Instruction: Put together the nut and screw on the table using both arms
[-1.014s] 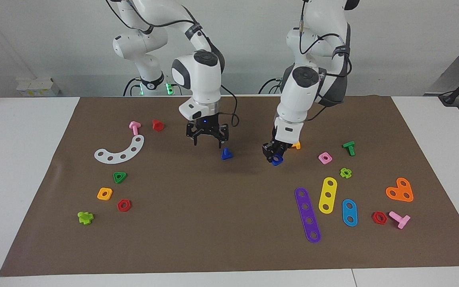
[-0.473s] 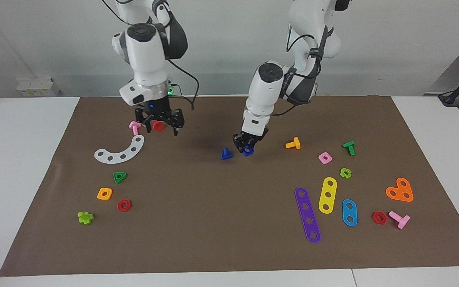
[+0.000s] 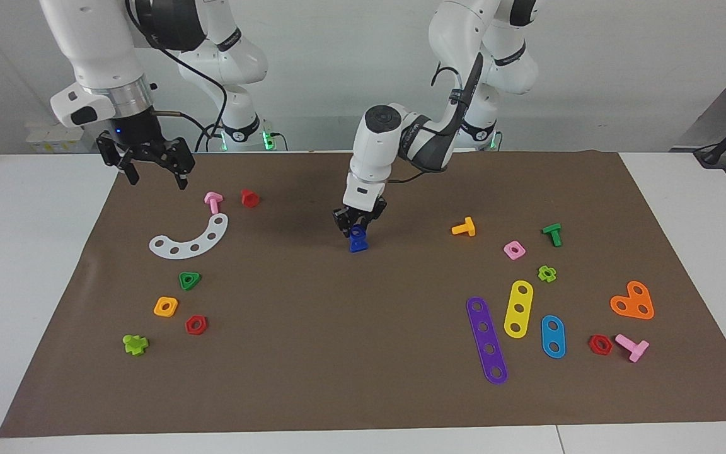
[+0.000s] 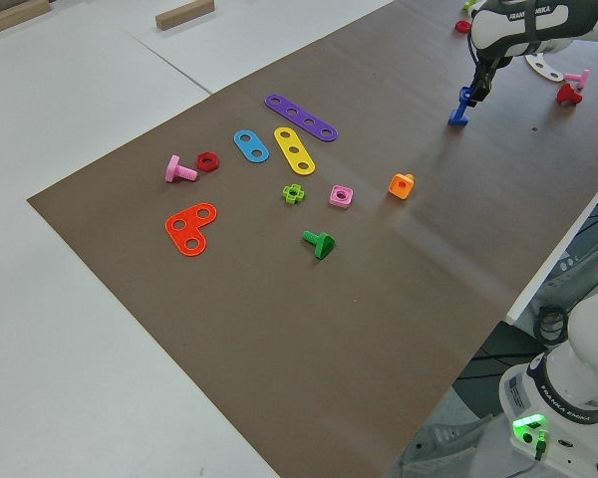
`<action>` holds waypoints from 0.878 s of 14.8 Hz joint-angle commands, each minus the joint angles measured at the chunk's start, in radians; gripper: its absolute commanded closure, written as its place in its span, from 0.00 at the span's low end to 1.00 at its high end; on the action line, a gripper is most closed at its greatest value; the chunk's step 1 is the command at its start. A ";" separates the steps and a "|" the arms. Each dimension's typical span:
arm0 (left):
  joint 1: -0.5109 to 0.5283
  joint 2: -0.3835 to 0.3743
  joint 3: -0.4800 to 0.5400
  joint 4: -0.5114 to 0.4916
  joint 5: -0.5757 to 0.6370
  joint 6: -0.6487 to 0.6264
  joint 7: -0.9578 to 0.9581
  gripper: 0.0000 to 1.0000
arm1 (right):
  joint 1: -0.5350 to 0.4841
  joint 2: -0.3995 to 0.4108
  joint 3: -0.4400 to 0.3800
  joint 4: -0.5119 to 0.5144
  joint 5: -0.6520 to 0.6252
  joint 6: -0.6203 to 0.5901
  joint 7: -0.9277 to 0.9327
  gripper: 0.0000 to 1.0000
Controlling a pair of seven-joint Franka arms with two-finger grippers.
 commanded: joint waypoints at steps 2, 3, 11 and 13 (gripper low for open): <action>0.008 0.014 0.008 0.028 0.010 -0.051 0.043 1.00 | -0.042 0.029 0.013 0.054 0.046 -0.050 -0.048 0.00; 0.017 0.016 0.008 0.028 0.016 -0.047 0.047 1.00 | -0.033 0.023 0.016 0.043 0.043 -0.058 -0.059 0.00; -0.001 0.036 0.006 -0.026 0.019 0.013 0.077 1.00 | -0.027 -0.008 0.024 -0.004 0.042 -0.123 -0.113 0.00; -0.003 0.034 0.005 -0.033 0.017 0.010 0.075 1.00 | -0.027 -0.008 0.024 -0.004 0.042 -0.119 -0.114 0.00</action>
